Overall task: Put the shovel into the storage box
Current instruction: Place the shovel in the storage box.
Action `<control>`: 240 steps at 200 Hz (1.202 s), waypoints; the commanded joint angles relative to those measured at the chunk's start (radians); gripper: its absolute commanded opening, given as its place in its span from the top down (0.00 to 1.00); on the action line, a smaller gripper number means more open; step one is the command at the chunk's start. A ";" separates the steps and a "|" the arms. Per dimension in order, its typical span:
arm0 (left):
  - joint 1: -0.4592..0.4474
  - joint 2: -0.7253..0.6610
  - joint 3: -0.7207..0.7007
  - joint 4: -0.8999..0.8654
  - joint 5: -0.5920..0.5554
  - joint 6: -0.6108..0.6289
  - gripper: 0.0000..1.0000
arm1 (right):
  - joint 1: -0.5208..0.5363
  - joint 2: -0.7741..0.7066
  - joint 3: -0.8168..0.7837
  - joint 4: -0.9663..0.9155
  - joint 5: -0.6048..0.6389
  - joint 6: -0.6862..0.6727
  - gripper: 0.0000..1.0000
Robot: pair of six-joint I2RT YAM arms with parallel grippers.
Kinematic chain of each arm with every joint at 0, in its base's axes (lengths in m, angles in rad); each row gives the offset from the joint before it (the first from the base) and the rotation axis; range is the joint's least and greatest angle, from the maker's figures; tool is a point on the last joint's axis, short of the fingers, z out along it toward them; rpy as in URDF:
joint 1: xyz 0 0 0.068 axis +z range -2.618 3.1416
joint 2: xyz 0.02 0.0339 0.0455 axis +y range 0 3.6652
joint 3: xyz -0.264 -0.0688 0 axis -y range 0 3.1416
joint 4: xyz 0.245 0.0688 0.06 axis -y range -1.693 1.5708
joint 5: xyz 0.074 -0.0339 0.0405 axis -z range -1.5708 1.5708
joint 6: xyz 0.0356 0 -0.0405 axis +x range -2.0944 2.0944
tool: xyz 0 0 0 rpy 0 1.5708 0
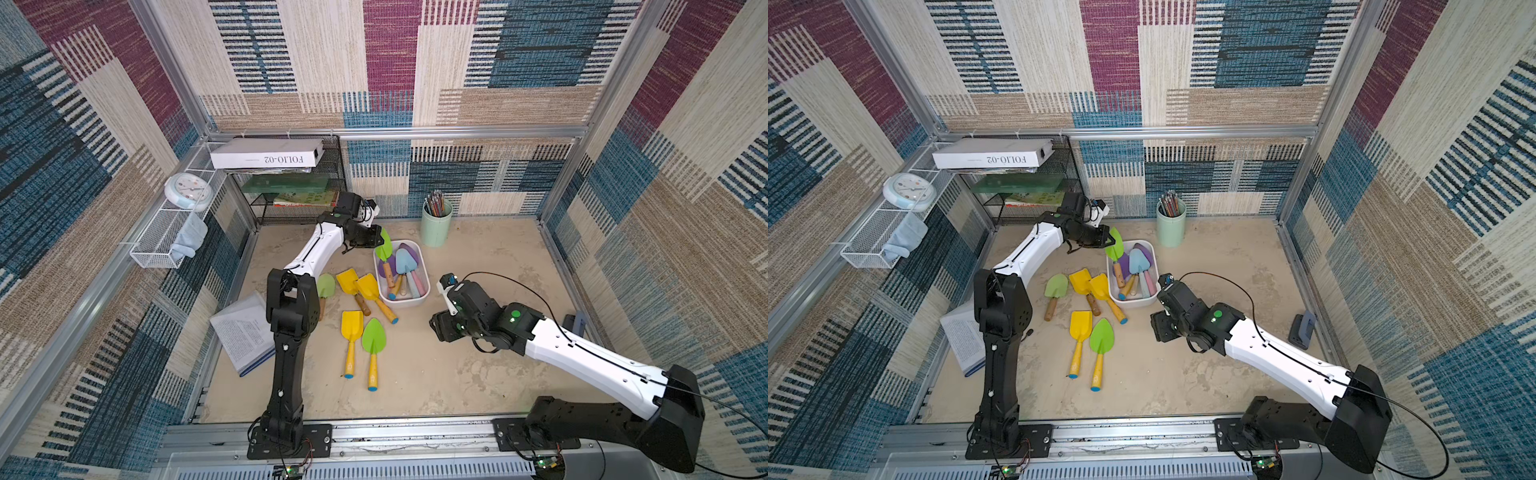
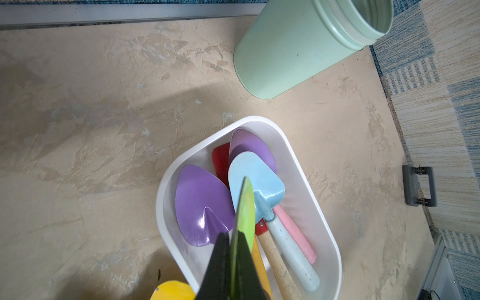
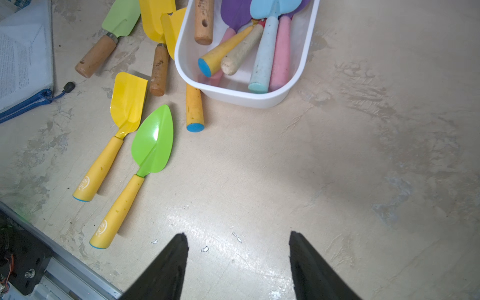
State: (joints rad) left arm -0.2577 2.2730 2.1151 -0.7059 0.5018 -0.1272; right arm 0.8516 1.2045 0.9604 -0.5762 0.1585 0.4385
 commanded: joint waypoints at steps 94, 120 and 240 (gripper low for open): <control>-0.005 0.080 0.003 -0.021 0.150 -0.037 1.00 | -0.007 0.021 -0.006 0.027 -0.025 -0.014 0.34; -0.013 0.095 -0.007 -0.023 0.143 -0.039 1.00 | -0.008 0.020 -0.012 0.030 -0.023 -0.014 0.34; -0.035 0.161 0.004 -0.022 0.110 -0.067 0.74 | -0.009 -0.006 -0.038 0.036 -0.027 -0.009 0.34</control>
State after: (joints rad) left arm -0.2924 2.4241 2.1082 -0.7151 0.6338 -0.2016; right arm 0.8425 1.2072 0.9279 -0.5507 0.1299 0.4313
